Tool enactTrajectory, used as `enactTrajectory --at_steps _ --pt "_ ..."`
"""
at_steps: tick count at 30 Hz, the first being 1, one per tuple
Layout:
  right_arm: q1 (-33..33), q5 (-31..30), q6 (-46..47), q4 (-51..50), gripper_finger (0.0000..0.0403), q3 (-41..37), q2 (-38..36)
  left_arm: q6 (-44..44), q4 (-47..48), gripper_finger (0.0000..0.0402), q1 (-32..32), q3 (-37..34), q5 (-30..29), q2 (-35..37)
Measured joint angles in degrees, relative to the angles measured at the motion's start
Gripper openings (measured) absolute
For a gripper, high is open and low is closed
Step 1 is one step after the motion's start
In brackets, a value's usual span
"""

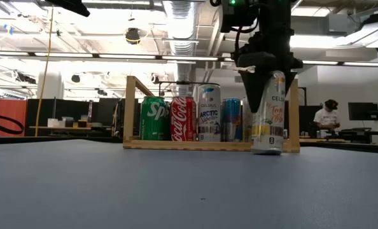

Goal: Place canned beverage on shelf
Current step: Put the top middle left blue can aligned with the blue soda on the shelf

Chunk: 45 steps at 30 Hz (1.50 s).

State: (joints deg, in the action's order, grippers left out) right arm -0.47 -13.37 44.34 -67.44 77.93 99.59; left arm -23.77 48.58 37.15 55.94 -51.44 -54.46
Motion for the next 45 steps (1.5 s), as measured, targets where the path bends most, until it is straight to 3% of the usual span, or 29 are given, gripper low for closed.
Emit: enactTrajectory --at_steps 11,15,27,45 --pt "0.0 0.1 -1.6 -0.3 0.0202 0.7 0.1 0.1 0.0 0.0341 0.0 0.0 -0.1 0.0" --pt "0.0 0.4 -3.6 0.4 0.0173 3.0 0.1 0.1 0.0 0.0341 0.0 0.0 -0.1 0.0" --pt "-1.9 -2.1 -5.4 -3.8 0.0173 6.3 0.1 0.1 0.0 0.0341 0.0 0.0 -0.2 0.0" --pt "-10.5 -13.1 -10.3 -7.3 0.0173 6.8 0.1 0.2 0.0 0.0341 0.0 0.0 -1.9 0.0"
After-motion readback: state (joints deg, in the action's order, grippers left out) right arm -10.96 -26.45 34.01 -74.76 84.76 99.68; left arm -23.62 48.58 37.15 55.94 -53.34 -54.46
